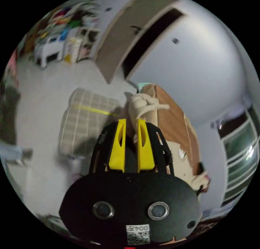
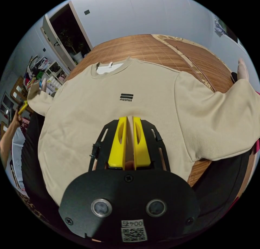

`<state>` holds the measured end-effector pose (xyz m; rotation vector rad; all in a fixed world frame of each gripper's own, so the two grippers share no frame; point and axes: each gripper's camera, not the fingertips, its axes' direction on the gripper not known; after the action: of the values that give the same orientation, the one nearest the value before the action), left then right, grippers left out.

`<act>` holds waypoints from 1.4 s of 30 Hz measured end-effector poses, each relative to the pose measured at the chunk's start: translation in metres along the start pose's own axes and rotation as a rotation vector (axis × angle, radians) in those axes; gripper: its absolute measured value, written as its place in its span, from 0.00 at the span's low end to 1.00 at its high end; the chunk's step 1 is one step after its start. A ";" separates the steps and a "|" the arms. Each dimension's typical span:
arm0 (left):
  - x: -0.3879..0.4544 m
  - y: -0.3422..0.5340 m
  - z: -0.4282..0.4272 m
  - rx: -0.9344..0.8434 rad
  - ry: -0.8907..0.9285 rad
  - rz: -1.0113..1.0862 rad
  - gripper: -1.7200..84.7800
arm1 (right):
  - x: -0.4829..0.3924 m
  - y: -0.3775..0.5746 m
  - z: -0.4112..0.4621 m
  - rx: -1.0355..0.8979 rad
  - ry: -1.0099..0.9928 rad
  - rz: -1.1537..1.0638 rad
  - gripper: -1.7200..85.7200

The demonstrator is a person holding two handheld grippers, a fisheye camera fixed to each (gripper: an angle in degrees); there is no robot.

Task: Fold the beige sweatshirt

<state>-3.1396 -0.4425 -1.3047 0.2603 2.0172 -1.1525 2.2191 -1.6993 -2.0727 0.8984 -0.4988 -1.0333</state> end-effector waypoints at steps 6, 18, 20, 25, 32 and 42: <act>-0.096 0.080 -0.080 0.244 0.095 -0.229 0.07 | 0.008 -0.004 0.000 0.007 -0.008 0.005 0.08; 0.214 0.103 0.174 -0.266 0.070 0.334 0.10 | 0.020 -0.016 0.001 0.004 -0.010 0.011 0.08; 0.248 0.119 0.218 -0.314 0.065 0.362 0.11 | 0.024 -0.018 0.001 0.004 -0.022 0.022 0.08; 0.273 0.142 0.284 -0.346 -0.085 0.415 0.11 | 0.023 -0.021 0.002 0.002 -0.009 0.015 0.08; 0.248 0.159 0.311 -0.255 -0.106 0.452 0.08 | 0.012 -0.023 0.003 0.001 0.019 -0.039 0.10; 0.275 0.182 0.300 -0.174 0.077 0.642 0.08 | 0.012 -0.026 0.002 0.006 0.025 -0.038 0.11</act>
<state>-3.0722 -0.6327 -1.7022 0.8029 1.8719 -0.5670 2.2095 -1.7161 -2.0942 0.9275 -0.4656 -1.0545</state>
